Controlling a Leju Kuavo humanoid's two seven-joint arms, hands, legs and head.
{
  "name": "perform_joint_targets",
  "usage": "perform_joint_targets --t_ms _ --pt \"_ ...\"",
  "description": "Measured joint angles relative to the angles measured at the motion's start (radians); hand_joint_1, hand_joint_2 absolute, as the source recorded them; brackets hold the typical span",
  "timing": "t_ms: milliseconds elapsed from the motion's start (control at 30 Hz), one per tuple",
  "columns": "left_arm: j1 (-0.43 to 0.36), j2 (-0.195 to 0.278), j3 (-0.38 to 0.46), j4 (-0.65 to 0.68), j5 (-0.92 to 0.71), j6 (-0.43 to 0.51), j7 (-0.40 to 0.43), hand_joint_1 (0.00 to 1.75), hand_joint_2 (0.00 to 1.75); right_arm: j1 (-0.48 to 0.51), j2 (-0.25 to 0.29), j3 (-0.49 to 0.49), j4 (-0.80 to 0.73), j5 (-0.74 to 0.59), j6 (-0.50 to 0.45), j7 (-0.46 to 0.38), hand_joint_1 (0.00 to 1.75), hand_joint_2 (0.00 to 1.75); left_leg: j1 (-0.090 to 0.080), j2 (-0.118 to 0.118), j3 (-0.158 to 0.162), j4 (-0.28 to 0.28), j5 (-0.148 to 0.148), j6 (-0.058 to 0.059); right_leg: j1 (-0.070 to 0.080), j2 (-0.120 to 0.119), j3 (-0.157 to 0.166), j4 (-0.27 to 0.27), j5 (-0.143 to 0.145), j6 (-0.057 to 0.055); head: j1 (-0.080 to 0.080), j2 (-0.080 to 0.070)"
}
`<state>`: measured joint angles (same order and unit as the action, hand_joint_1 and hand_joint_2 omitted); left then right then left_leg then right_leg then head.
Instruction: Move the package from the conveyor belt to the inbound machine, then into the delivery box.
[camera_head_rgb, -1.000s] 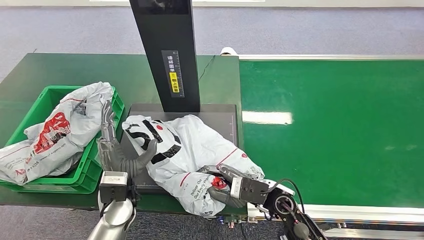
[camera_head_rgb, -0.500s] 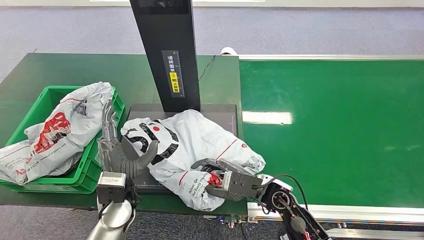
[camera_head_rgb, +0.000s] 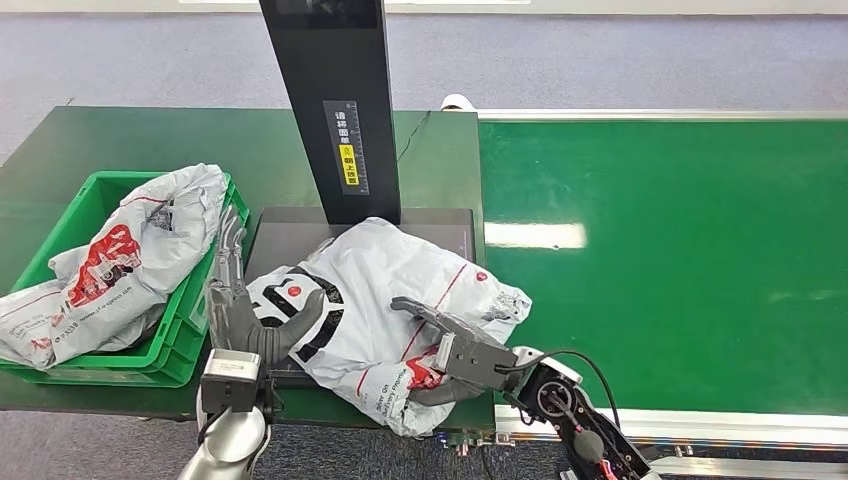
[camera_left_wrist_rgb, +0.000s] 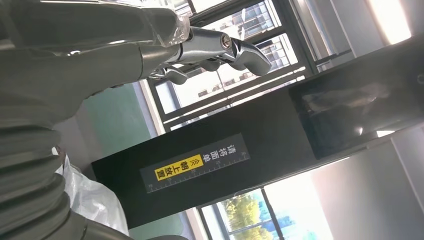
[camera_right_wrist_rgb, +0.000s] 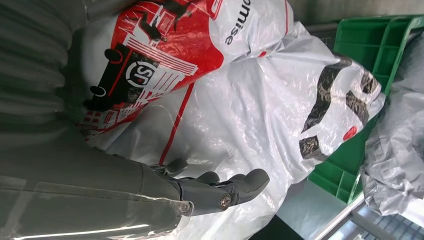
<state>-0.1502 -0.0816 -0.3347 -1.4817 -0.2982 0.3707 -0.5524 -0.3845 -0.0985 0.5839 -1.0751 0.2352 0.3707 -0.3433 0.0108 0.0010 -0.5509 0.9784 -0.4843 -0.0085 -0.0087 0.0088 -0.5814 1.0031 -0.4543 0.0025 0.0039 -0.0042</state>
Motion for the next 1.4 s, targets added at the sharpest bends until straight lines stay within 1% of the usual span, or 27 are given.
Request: perform_joint_targets --t_ms 67,233,300,467,567,733,833,933,1033,1200,1400 --pt "0.002 0.001 -0.002 0.000 -0.023 -0.005 0.010 0.00 1.75 0.000 0.002 -0.002 0.002 0.001 -0.016 0.000 0.00 0.00 0.000 0.000 0.000 0.000 0.000 0.000 0.000 0.000 0.000 0.000 0.000 0.000 0.000 0.000" --pt "0.008 0.002 -0.009 0.000 -0.066 -0.023 0.028 0.00 1.75 0.006 0.008 -0.020 0.002 0.001 -0.057 -0.006 0.00 0.00 0.000 0.000 0.000 0.000 0.000 0.000 0.000 0.000 0.000 0.000 0.000 0.000 0.000 0.000" --pt "0.008 0.003 -0.014 0.000 -0.096 -0.042 0.049 0.00 1.75 0.013 0.009 -0.029 0.000 0.004 -0.072 -0.020 0.00 0.00 0.000 0.000 0.000 0.000 0.000 0.000 0.000 0.000 0.000 0.000 0.000 0.000 0.000 0.000" --pt "-0.005 0.010 -0.049 0.026 -0.283 -0.103 0.172 0.00 1.75 0.044 0.013 -0.056 -0.031 -0.010 -0.096 -0.086 0.00 0.00 0.000 0.000 0.000 0.000 0.000 0.000 0.000 0.000 0.000 0.000 0.000 0.000 0.000 0.000" --pt "-0.022 0.013 -0.069 0.069 -0.355 -0.157 0.251 0.00 1.75 0.061 0.018 -0.079 -0.056 -0.025 -0.101 -0.109 0.00 0.00 0.000 0.000 0.000 0.000 0.000 0.000 0.000 0.000 0.000 0.000 0.000 0.000 0.000 0.000" --pt "-0.043 0.016 -0.089 0.128 -0.401 -0.203 0.304 0.00 1.75 0.076 0.022 -0.106 -0.083 -0.036 -0.102 -0.122 0.00 0.00 0.000 0.000 0.000 0.000 0.000 0.000 0.000 0.000 -0.001 0.000 0.000 0.000 0.000 0.000" --pt "-0.061 0.020 -0.103 0.167 -0.449 -0.254 0.344 0.00 1.75 0.083 0.027 -0.123 -0.095 -0.043 -0.111 -0.128 0.00 0.00 0.000 0.000 0.000 0.000 0.000 0.000 0.000 0.000 -0.001 0.000 0.000 0.000 0.000 0.000" --pt "-0.082 0.022 -0.120 0.219 -0.493 -0.304 0.368 0.00 1.75 0.096 0.034 -0.146 -0.113 -0.048 -0.116 -0.134 0.00 0.00 0.000 0.000 0.000 0.000 0.000 0.000 0.000 0.000 -0.001 0.000 0.000 0.000 0.000 0.000" --pt "-0.105 0.026 -0.137 0.275 -0.529 -0.333 0.387 0.00 1.75 0.110 0.042 -0.165 -0.132 -0.046 -0.116 -0.136 0.00 0.00 0.000 0.000 0.000 0.000 0.000 0.000 0.000 0.000 -0.001 0.000 0.000 0.000 0.000 0.000" --pt "-0.138 0.032 -0.154 0.347 -0.573 -0.356 0.420 0.00 1.75 0.127 0.053 -0.187 -0.150 -0.031 -0.116 -0.135 0.00 0.00 0.000 0.001 0.000 0.000 0.000 0.000 0.000 0.000 -0.001 0.000 0.000 0.000 0.000 0.000" --pt "-0.161 0.034 -0.163 0.389 -0.581 -0.361 0.427 0.00 1.75 0.136 0.059 -0.202 -0.161 -0.025 -0.116 -0.130 0.00 0.00 0.000 0.001 0.000 0.000 0.000 0.000 0.000 0.000 0.000 0.000 0.000 0.000 0.000 0.000"
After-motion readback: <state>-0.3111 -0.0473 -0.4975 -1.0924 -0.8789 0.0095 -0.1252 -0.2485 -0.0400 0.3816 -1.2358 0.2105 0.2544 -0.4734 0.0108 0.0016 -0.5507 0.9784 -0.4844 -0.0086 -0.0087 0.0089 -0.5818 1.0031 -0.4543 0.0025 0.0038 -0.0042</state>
